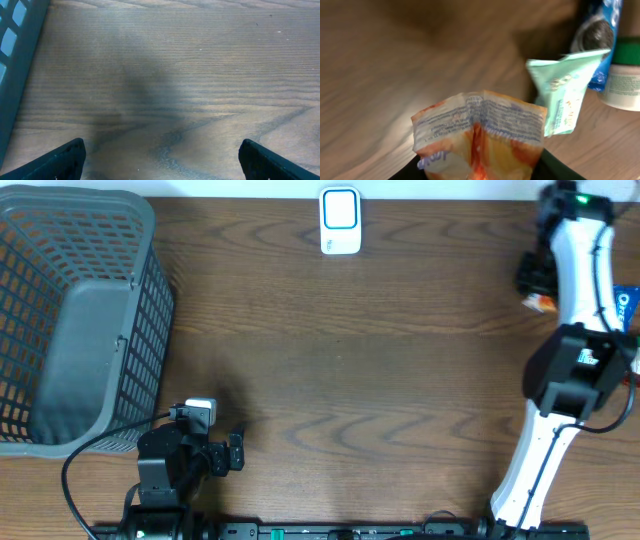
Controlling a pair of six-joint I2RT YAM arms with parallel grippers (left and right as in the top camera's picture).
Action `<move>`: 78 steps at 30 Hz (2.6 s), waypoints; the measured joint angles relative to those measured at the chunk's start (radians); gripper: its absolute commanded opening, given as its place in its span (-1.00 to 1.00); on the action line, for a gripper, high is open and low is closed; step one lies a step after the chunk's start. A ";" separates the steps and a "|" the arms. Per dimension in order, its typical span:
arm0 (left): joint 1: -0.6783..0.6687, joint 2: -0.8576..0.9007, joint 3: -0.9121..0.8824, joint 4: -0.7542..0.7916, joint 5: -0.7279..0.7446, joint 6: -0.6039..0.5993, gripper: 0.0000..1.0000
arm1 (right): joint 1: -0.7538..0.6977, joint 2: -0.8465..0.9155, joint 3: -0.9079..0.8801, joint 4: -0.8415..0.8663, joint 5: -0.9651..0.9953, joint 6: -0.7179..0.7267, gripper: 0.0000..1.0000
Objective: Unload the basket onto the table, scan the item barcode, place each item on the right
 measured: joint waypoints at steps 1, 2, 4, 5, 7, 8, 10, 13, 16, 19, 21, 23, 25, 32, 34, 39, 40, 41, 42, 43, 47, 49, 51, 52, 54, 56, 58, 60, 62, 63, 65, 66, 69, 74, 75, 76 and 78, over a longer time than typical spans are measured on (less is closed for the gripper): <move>0.000 0.000 0.000 0.000 0.000 0.000 0.96 | -0.026 0.000 -0.021 0.006 0.001 0.012 -0.04; 0.000 0.000 0.000 0.000 0.000 0.000 0.96 | -0.049 0.000 -0.044 0.018 0.002 0.018 -0.02; 0.000 0.000 0.000 0.000 0.000 0.000 0.96 | -0.074 0.000 -0.070 0.030 0.002 0.025 0.04; 0.000 0.000 0.000 0.000 0.000 0.000 0.96 | -0.086 0.001 -0.080 0.033 0.002 0.029 0.09; 0.000 0.000 0.000 0.000 0.000 0.000 0.96 | -0.104 0.001 -0.088 0.036 -0.001 0.040 0.53; 0.000 0.000 0.000 0.000 0.000 0.000 0.96 | -0.111 0.001 -0.087 0.038 -0.009 0.050 0.99; 0.000 0.000 0.000 0.000 0.000 0.000 0.96 | -0.114 0.001 -0.079 0.031 -0.028 0.053 0.98; 0.000 0.000 0.000 0.000 0.000 0.000 0.96 | -0.108 0.001 -0.039 -0.006 -0.059 0.052 0.99; 0.000 0.000 0.000 0.000 0.000 0.000 0.96 | -0.092 -0.009 0.047 -0.058 -0.082 0.053 0.98; 0.000 0.000 0.000 0.000 0.000 0.000 0.96 | -0.068 -0.070 0.104 -0.099 -0.135 0.056 0.98; 0.000 0.000 0.000 0.000 0.000 0.000 0.96 | -0.046 -0.147 0.119 -0.106 -0.177 0.061 0.99; 0.000 0.000 0.000 0.000 0.000 0.000 0.96 | -0.018 -0.233 0.129 -0.106 -0.198 0.063 0.99; 0.000 0.000 0.000 0.000 0.000 0.000 0.96 | 0.015 -0.314 0.137 -0.105 -0.197 0.063 0.99; 0.000 0.000 0.000 0.000 0.000 0.000 0.96 | 0.153 -0.582 0.146 -0.108 -0.150 0.063 0.99; 0.000 0.000 0.000 0.000 0.000 0.000 0.96 | 0.164 -0.639 0.147 -0.108 -0.143 0.063 0.99; 0.000 0.000 0.000 0.000 0.000 0.000 0.96 | 0.165 -0.776 0.149 -0.109 -0.131 0.063 0.98; 0.000 0.000 0.000 0.000 0.000 0.000 0.96 | 0.165 -0.798 0.149 -0.109 -0.129 0.063 0.99; 0.000 0.000 0.000 0.000 0.000 0.000 0.96 | 0.165 -0.816 0.149 -0.109 -0.127 0.063 0.99; 0.000 0.000 0.000 0.000 0.000 0.000 0.96 | 0.165 -0.837 0.149 -0.109 -0.125 0.063 0.99; 0.000 0.000 0.000 0.000 0.000 0.000 0.96 | 0.165 -0.859 0.150 -0.109 -0.124 0.063 0.98; 0.000 0.000 0.000 0.000 0.000 0.000 0.96 | 0.165 -0.909 0.150 -0.136 -0.114 0.058 0.98; 0.000 0.000 0.000 0.000 0.000 0.000 0.96 | 0.165 -0.932 0.150 -0.143 -0.108 0.050 0.99; 0.000 0.000 0.000 0.000 0.000 0.000 0.96 | 0.165 -0.947 0.150 -0.123 -0.105 0.046 0.99; 0.000 0.000 0.000 0.000 0.000 0.000 0.96 | 0.165 -0.954 0.150 -0.103 -0.103 0.044 0.99; 0.000 0.000 0.000 0.000 0.000 0.000 0.96 | 0.165 -0.964 0.150 -0.051 -0.103 0.043 0.98; 0.000 0.000 0.000 0.000 0.000 0.000 0.95 | 0.165 -0.976 0.148 0.008 -0.112 0.043 0.99; 0.000 0.000 0.000 0.000 0.000 0.000 0.96 | 0.165 -0.990 0.140 0.056 -0.123 0.042 0.99; 0.000 0.000 0.000 0.000 0.000 0.000 0.96 | 0.165 -1.015 0.118 0.100 -0.139 0.042 0.99; 0.000 0.000 0.000 0.000 0.000 0.000 0.96 | 0.165 -1.052 0.078 0.131 -0.149 0.042 0.98; 0.000 0.000 0.000 0.000 0.000 0.000 0.96 | 0.165 -1.081 0.044 0.143 -0.153 0.043 0.99; 0.000 0.000 0.000 0.000 0.000 0.000 0.96 | 0.165 -1.143 -0.039 0.188 -0.158 0.043 0.99; 0.000 0.000 0.000 0.000 0.000 0.000 0.96 | 0.165 -1.181 -0.090 0.212 -0.159 0.043 0.99; 0.000 0.000 0.000 0.000 0.000 0.000 0.96 | 0.165 -1.294 -0.256 0.317 -0.162 0.043 0.99; 0.000 0.000 0.000 -0.001 0.000 0.000 0.96 | 0.165 -1.516 -0.608 0.556 -0.163 0.048 0.99; 0.000 0.000 0.000 -0.001 0.000 0.000 0.96 | 0.165 -1.565 -0.692 0.615 -0.163 0.053 0.99; 0.000 0.000 0.000 0.000 0.000 0.000 0.96 | 0.165 -1.614 -0.777 0.661 -0.163 0.061 0.98; 0.000 0.000 0.000 -0.001 0.000 0.000 0.96 | 0.165 -1.696 -0.920 0.738 -0.163 0.074 0.99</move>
